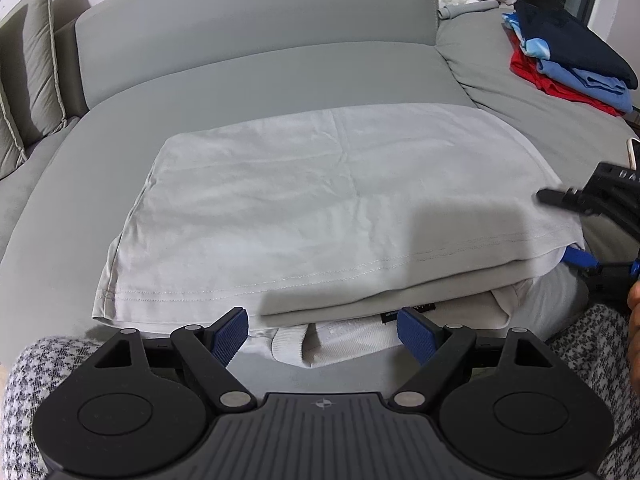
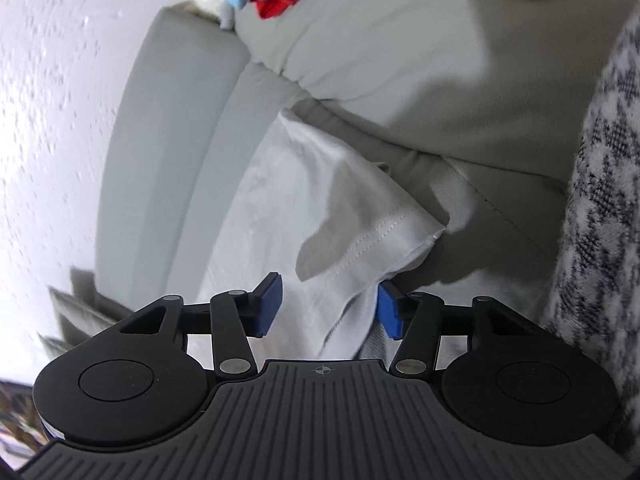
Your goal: Fold clothes
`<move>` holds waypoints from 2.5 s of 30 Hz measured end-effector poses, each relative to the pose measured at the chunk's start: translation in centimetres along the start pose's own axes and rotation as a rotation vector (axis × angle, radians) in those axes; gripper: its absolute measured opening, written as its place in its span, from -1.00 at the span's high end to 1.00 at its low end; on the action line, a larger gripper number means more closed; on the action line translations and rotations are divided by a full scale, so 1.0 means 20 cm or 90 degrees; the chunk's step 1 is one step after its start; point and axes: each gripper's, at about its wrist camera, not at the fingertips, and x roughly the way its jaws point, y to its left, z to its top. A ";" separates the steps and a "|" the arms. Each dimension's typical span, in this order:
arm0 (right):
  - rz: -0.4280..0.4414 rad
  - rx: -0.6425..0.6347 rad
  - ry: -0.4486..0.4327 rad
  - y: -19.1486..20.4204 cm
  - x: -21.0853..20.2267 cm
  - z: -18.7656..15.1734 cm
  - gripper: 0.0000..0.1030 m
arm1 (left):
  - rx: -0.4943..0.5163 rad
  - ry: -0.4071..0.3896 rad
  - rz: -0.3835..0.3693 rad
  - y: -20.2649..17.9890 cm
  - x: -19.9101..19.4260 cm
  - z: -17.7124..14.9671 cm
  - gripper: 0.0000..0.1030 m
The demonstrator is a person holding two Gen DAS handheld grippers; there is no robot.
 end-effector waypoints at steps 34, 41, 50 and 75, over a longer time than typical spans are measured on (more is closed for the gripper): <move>-0.235 -0.650 -0.022 0.80 0.18 -0.28 0.87 | -0.077 -0.022 0.005 0.29 -0.08 0.08 -0.61; -0.239 -0.762 0.029 1.07 0.34 -0.52 0.87 | -0.165 -0.028 0.001 0.61 -0.08 0.07 -0.61; -0.206 -0.900 0.121 1.34 0.49 -1.03 0.87 | -0.265 -0.039 0.003 0.95 -0.09 0.01 -0.62; -0.208 -0.971 0.137 1.58 0.54 -1.44 0.86 | -0.369 -0.079 0.007 1.24 -0.15 -0.06 -0.62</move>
